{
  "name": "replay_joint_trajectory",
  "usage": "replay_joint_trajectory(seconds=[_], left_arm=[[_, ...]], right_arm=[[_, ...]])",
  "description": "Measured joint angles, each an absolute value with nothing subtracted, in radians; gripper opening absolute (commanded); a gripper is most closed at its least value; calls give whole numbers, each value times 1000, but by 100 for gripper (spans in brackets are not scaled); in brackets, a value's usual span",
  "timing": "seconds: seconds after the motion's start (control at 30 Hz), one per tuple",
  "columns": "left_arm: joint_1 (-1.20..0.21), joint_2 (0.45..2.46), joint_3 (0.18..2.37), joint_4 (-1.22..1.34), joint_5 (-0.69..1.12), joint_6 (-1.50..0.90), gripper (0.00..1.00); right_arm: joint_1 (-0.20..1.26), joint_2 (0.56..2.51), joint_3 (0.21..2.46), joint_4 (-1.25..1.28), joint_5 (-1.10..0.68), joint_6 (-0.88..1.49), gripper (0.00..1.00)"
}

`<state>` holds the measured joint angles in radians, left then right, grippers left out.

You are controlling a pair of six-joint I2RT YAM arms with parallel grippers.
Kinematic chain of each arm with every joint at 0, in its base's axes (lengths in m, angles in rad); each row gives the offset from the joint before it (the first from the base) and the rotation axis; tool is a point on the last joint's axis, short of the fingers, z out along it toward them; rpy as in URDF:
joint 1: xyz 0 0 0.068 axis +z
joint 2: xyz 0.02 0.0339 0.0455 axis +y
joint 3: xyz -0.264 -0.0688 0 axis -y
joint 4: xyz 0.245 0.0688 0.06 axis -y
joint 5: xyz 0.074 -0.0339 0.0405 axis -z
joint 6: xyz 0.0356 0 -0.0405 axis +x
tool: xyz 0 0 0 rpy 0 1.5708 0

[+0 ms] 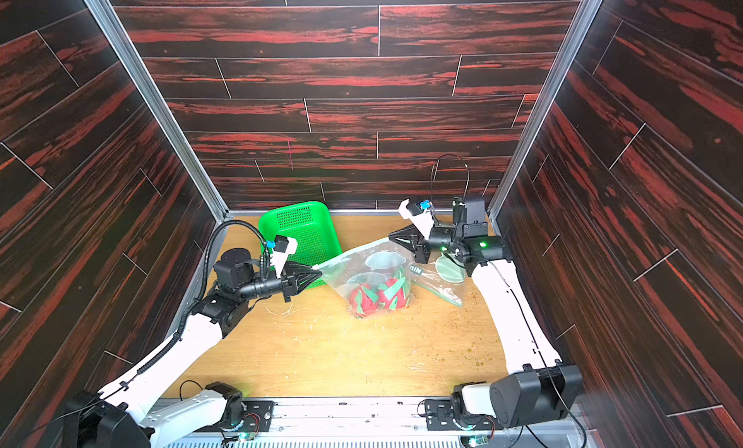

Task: Open the zip-top bag and take out the dragon fruit
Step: Pick up the zipper food storage bag at the center of the board, then unzip the zipper on the zipper food storage bag.

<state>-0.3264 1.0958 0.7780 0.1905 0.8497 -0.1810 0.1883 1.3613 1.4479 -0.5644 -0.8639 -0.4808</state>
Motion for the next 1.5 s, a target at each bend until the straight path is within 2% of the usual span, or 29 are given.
replay_joint_trajectory(seconds=[0.07, 0.17, 0.2, 0.5, 0.6, 0.77, 0.9, 1.0, 1.13, 1.27, 1.5], left_arm=[[-326, 1101, 778, 201, 850, -181, 14], [-326, 1111, 778, 220, 849, -184, 28], [-326, 1115, 778, 228, 849, -190, 30], [-326, 1181, 763, 339, 868, -245, 30], [-326, 1184, 759, 352, 872, -251, 24], [-326, 1184, 753, 359, 875, -251, 2], [-326, 1184, 753, 358, 874, -240, 0], [-326, 1183, 767, 328, 875, -234, 0], [-332, 1187, 846, 212, 889, -211, 0], [-336, 1217, 972, 70, 915, -164, 0], [-362, 1307, 1181, -163, 951, -55, 0]], right_arm=[[187, 1361, 1448, -564, -864, -478, 0], [183, 1359, 1442, -561, -868, -470, 0], [181, 1356, 1438, -560, -871, -467, 0], [172, 1341, 1416, -546, -888, -440, 0], [171, 1341, 1415, -544, -890, -436, 0], [169, 1341, 1415, -544, -890, -429, 0], [165, 1340, 1415, -545, -891, -422, 0], [165, 1340, 1421, -558, -899, -416, 16], [168, 1340, 1493, -564, -952, -403, 31], [221, 1349, 1616, -604, -986, -449, 36], [377, 1456, 1815, -714, -981, -535, 36]])
